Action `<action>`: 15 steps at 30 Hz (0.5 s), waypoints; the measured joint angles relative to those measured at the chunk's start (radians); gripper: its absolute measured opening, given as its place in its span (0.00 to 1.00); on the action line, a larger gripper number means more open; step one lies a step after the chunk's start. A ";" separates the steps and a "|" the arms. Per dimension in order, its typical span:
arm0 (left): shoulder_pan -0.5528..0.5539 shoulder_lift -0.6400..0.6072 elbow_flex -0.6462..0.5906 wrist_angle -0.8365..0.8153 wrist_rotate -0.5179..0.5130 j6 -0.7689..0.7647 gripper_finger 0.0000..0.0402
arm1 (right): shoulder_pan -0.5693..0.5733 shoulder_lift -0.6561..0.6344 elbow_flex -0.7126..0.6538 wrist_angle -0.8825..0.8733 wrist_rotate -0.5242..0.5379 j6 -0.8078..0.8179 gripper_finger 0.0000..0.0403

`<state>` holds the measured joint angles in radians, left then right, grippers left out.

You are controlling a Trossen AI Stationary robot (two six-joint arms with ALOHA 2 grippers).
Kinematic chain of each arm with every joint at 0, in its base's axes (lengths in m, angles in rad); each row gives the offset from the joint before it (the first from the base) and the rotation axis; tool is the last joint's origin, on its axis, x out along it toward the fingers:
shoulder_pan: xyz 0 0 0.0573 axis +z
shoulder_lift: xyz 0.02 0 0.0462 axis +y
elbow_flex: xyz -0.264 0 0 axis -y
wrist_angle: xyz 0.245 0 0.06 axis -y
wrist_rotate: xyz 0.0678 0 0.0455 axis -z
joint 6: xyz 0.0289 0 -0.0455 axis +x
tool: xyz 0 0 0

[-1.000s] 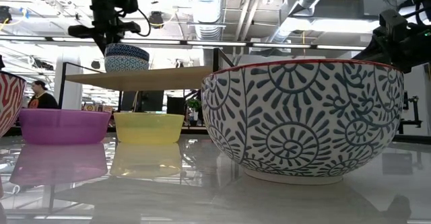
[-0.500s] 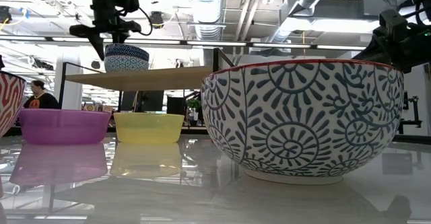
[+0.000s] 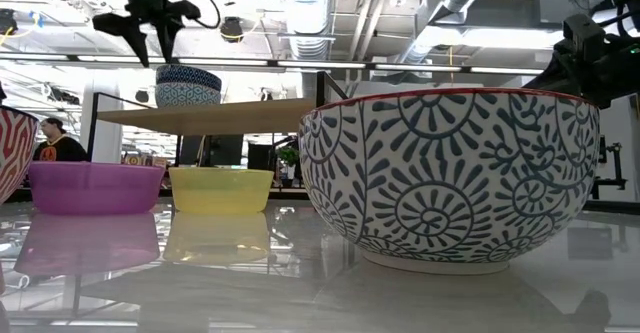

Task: Place and stack bowls onto a shelf
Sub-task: Stack the yellow patterned bowl on top of the orange patterned bowl on the shelf

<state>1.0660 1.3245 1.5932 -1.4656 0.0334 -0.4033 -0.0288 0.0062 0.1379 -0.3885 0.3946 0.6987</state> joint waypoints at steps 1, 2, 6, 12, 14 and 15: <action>0.000 -0.012 0.000 -0.001 0.006 0.000 0.42 | 0.000 0.000 0.000 0.000 0.000 0.000 0.41; -0.001 -0.026 0.000 0.000 0.008 -0.001 0.38 | 0.000 0.000 0.000 0.000 0.000 0.000 0.41; -0.032 -0.101 -0.035 0.081 0.005 -0.028 0.14 | 0.000 0.000 0.000 0.000 0.000 0.000 0.41; -0.100 -0.258 -0.194 0.256 -0.075 -0.126 0.01 | 0.000 0.000 0.000 0.000 0.000 0.000 0.41; -0.108 -0.304 -0.274 0.313 -0.072 -0.161 0.00 | 0.000 0.000 0.000 0.000 0.000 0.000 0.41; -0.110 -0.325 -0.314 0.337 -0.065 -0.177 0.00 | 0.000 0.000 0.000 0.000 0.000 0.000 0.41</action>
<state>0.9560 0.9991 1.2793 -1.1287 -0.0314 -0.5802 -0.0291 0.0062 0.1379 -0.3885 0.3946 0.6991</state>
